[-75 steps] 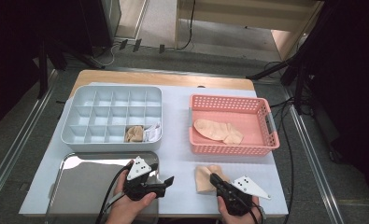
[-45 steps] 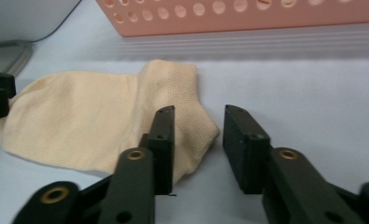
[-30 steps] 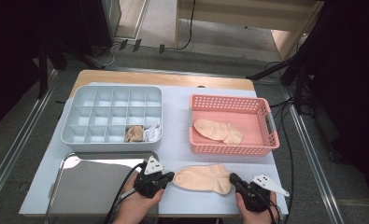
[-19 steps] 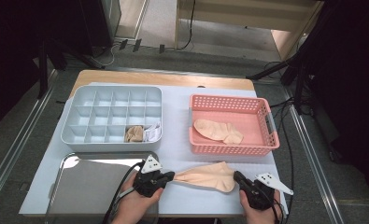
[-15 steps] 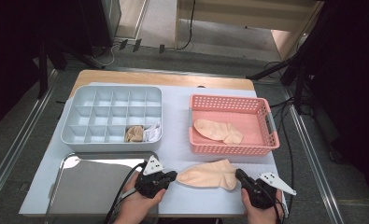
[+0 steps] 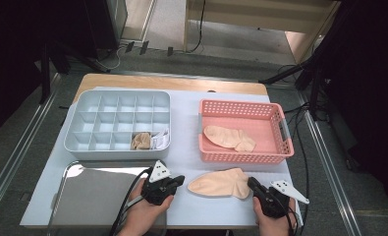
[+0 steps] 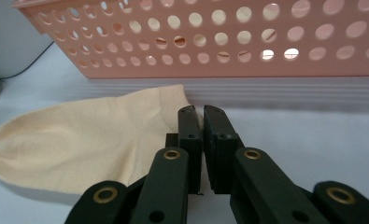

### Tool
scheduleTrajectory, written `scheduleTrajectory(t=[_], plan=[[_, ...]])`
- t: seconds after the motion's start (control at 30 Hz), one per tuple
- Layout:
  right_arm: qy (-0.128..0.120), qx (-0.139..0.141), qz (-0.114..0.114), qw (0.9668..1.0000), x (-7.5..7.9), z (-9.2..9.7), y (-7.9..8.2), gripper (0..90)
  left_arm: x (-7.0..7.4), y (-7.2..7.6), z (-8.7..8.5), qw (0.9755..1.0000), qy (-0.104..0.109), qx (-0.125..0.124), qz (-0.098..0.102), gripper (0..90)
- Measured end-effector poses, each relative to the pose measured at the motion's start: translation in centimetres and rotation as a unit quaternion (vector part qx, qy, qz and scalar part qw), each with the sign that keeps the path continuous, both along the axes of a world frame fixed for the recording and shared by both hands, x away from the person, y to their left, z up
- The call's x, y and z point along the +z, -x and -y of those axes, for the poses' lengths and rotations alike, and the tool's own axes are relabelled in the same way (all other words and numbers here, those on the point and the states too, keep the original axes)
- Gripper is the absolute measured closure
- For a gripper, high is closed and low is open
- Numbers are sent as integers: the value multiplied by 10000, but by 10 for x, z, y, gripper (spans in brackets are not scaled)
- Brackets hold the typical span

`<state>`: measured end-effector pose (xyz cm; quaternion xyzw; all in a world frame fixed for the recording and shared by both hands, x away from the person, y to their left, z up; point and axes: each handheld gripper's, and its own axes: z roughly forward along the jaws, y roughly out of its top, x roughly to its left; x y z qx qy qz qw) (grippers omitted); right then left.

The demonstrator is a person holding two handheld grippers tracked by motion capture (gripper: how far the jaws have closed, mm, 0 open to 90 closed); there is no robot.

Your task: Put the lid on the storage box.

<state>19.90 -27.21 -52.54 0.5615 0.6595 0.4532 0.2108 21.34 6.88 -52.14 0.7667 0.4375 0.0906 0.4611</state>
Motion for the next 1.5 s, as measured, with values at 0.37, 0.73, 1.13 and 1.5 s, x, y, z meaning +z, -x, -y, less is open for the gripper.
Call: scheduleTrajectory(t=[0.37,0.73,1.13,1.5], plan=[[-180,68,245,9995,6,0,5,583,2,0,-6,9997,69,98,194,401],[-209,79,445,9988,37,-10,12,299,20,12,-41,9972,364,451,473,71],[-63,81,434,9990,64,-29,-24,283,12,17,-70,9970,122,516,556,0],[206,143,177,9995,69,-56,-69,275,9,17,-77,9964,144,603,584,0]])
